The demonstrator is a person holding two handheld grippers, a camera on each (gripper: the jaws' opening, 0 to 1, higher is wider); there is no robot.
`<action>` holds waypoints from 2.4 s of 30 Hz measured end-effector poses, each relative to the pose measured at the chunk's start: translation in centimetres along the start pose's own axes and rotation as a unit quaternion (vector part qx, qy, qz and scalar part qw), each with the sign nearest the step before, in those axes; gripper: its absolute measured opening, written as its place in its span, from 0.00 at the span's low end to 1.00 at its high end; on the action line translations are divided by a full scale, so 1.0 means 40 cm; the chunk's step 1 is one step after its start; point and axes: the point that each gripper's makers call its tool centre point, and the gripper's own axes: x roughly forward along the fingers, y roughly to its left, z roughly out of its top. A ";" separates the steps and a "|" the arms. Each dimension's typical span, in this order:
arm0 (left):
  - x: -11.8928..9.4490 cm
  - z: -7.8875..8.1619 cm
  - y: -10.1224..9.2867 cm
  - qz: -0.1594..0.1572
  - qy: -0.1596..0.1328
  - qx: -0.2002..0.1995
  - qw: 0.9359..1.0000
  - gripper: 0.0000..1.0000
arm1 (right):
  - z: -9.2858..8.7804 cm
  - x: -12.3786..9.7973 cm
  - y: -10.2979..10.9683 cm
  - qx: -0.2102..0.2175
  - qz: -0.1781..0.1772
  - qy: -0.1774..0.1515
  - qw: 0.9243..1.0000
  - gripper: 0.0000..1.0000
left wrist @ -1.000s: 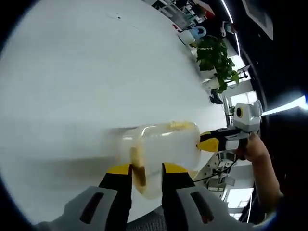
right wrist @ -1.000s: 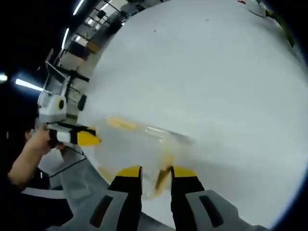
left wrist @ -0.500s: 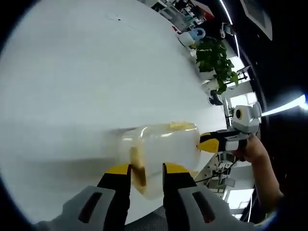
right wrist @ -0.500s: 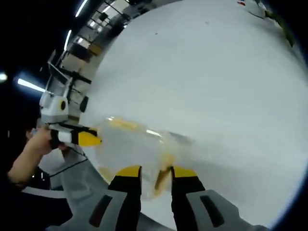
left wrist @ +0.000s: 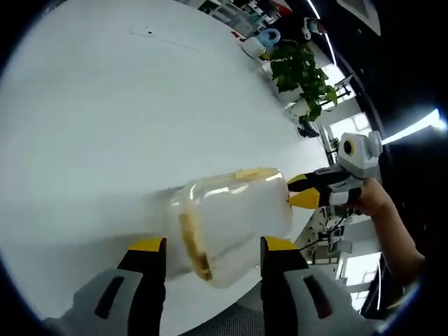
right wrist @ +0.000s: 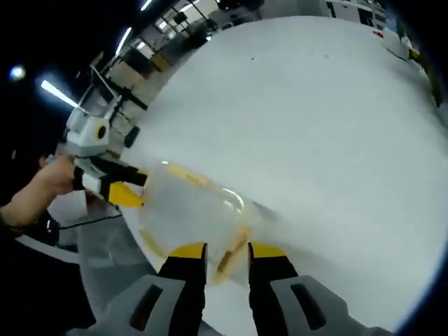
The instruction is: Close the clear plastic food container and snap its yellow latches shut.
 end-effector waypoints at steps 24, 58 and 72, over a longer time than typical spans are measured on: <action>-0.043 0.023 -0.014 0.054 0.043 0.214 0.974 0.54 | 0.075 -0.004 0.062 -0.124 0.008 -0.007 0.992 0.27; -0.005 0.031 -0.109 0.072 0.091 0.461 0.880 0.55 | 0.070 0.036 0.144 -0.256 0.020 0.045 0.965 0.33; 0.016 0.022 -0.128 0.086 0.107 0.505 0.852 0.58 | 0.094 0.067 0.181 -0.278 0.022 0.052 0.959 0.32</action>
